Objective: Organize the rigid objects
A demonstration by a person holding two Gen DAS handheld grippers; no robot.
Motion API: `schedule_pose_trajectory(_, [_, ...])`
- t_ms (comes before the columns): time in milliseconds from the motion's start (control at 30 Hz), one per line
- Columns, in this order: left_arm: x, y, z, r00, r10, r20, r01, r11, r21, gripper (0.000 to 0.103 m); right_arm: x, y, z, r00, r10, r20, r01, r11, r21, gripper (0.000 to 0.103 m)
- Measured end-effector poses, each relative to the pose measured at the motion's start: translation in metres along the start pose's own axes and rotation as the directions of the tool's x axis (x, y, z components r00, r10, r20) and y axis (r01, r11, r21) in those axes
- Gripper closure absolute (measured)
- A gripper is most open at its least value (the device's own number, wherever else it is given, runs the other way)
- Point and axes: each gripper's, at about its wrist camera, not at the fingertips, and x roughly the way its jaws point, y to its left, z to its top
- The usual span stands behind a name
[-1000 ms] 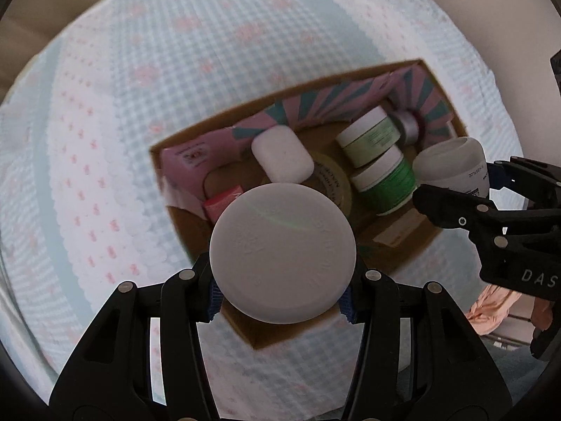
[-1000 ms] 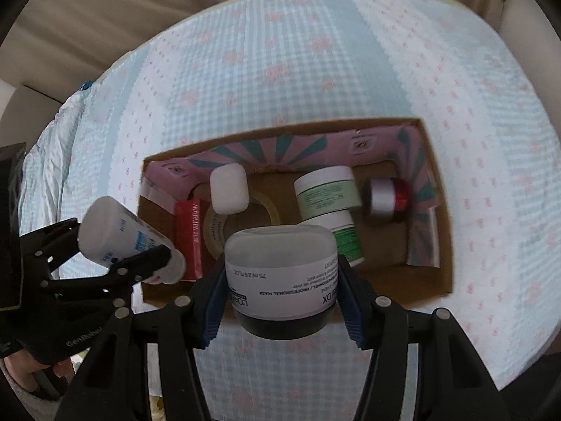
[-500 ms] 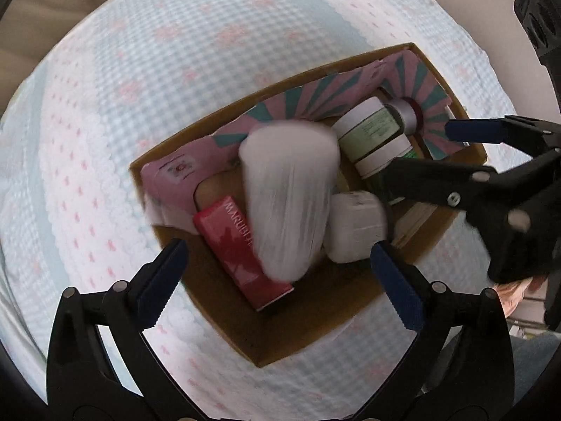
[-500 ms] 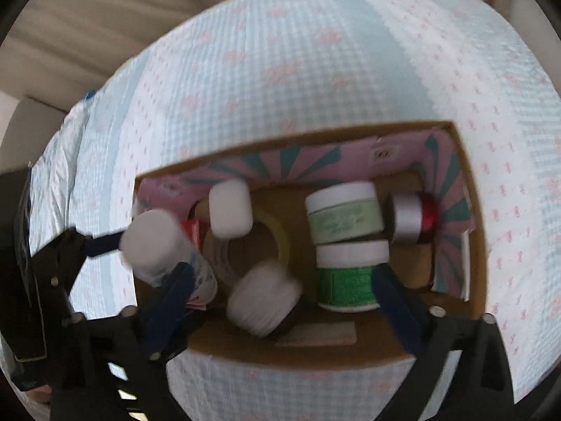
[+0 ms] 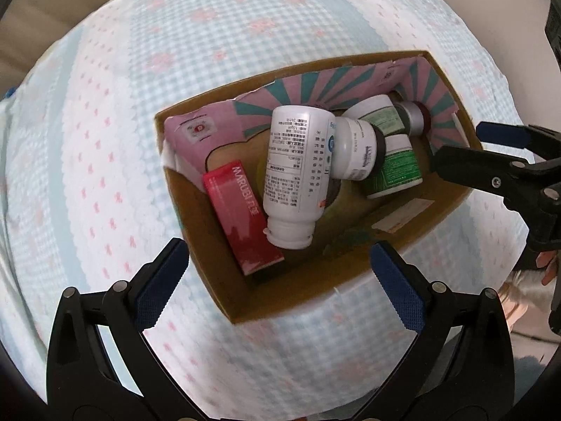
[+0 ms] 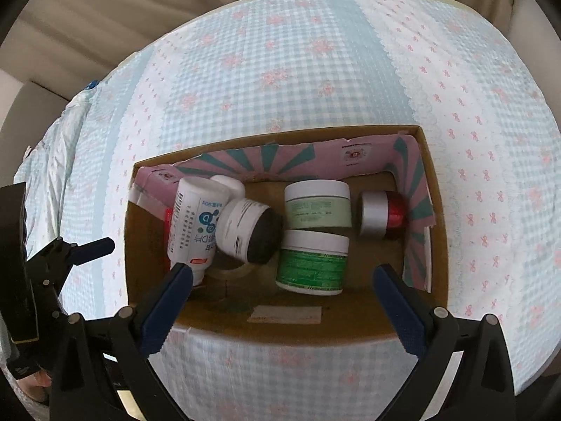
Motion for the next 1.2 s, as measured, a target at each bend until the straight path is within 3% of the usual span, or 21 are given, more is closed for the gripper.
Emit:
schedule_pose_trajectory(267, [-0.069,-0.027,-0.013,0.994,0.05,0.093,-0.042,0.995,-0.089,0.0,-0.05,-0.007,-0.006,0.999,0.029,0.027,-0.028,0.998,-0.06,0.001])
schedule_pose_trajectory(433, [-0.158,-0.044,-0.02,0.968,0.072,0.239,-0.03,0.984,-0.175,0.0,-0.119,-0.011,-0.012,0.997,0.02,0.081,-0.011,0.994,-0.107,0.001])
schedule_pose_trajectory(600, [-0.254,-0.069,-0.029,0.897,0.131,0.421,-0.029,0.97,-0.241,0.0,-0.215,-0.009,-0.02,0.975,-0.015,0.22,0.052,0.985,-0.167,0.001])
schedule_pose_trajectory(767, [-0.334,-0.087,-0.046,0.784,0.206,0.585,-0.033,0.956,-0.292,0.0,-0.299,-0.01,-0.034,0.917,-0.028,0.398,0.096,0.983,-0.154,0.001])
schedule_pose_trajectory(967, [-0.38,-0.106,-0.063,0.686,0.266,0.678,-0.067,0.95,-0.305,0.0,-0.353,-0.005,-0.054,0.846,-0.036,0.533,0.132,0.981,-0.144,0.001])
schedule_pose_trajectory(1033, [-0.384,-0.113,-0.069,0.67,0.273,0.69,-0.075,0.95,-0.303,0.0,-0.363,-0.005,-0.059,0.826,-0.047,0.562,0.146,0.98,-0.134,0.001])
schedule_pose_trajectory(1200, [-0.386,-0.125,-0.078,0.658,0.276,0.701,-0.07,0.949,-0.308,0.0,-0.378,-0.01,-0.07,0.794,-0.069,0.605,0.165,0.981,-0.106,0.001])
